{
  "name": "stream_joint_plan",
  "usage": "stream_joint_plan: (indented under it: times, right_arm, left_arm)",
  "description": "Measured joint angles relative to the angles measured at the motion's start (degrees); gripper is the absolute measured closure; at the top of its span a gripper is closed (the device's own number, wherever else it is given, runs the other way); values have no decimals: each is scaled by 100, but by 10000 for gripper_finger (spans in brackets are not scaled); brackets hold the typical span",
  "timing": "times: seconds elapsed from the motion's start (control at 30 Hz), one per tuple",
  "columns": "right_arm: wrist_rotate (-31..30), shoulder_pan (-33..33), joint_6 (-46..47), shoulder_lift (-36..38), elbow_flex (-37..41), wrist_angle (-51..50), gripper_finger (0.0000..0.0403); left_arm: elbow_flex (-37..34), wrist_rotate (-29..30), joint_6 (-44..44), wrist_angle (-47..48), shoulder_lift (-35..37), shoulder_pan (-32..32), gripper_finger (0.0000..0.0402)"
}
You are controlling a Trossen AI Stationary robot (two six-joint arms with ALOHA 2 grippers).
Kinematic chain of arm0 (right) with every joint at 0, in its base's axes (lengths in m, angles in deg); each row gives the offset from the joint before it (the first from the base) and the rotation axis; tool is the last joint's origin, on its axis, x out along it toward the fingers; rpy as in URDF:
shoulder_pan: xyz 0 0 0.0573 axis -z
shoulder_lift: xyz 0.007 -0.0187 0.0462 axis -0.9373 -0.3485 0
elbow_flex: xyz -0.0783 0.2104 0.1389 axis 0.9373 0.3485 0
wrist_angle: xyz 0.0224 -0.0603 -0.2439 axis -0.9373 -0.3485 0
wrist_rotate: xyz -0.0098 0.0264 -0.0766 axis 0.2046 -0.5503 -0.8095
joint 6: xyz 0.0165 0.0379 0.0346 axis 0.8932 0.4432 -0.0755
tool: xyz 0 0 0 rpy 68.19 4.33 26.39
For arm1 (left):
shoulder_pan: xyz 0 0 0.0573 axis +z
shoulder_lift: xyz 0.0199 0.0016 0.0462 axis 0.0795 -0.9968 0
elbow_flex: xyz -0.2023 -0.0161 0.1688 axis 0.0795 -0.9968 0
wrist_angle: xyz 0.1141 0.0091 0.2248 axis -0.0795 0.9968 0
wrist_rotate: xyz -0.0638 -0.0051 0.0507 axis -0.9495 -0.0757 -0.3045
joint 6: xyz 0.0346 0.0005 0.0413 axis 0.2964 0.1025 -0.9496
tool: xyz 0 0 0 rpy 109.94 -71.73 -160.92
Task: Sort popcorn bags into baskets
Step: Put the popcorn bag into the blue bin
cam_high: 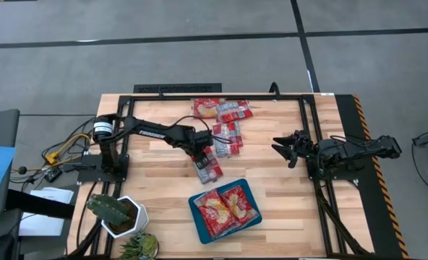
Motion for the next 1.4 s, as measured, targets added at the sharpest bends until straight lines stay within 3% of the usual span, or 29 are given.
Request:
stream_joint_plan:
  times: [0.13,0.2,0.4,1.07,1.4]
  right_arm:
    - [-2,0,2,1,0,0,168]
    - [-2,0,2,2,0,5,168]
    - [-2,0,2,2,0,14,168]
    - [-4,0,2,2,0,6,168]
    - [-2,0,2,2,0,3,168]
  left_arm:
    - [-6,41,-48,-43,-12,5,364]
    - [53,38,91,-19,-19,29,389]
    - [530,-34,322,235,-73,49,400]
    - [3343,9,349,2263,-62,15,401]
    - [4401,-143,746,2552,-51,-275,401]
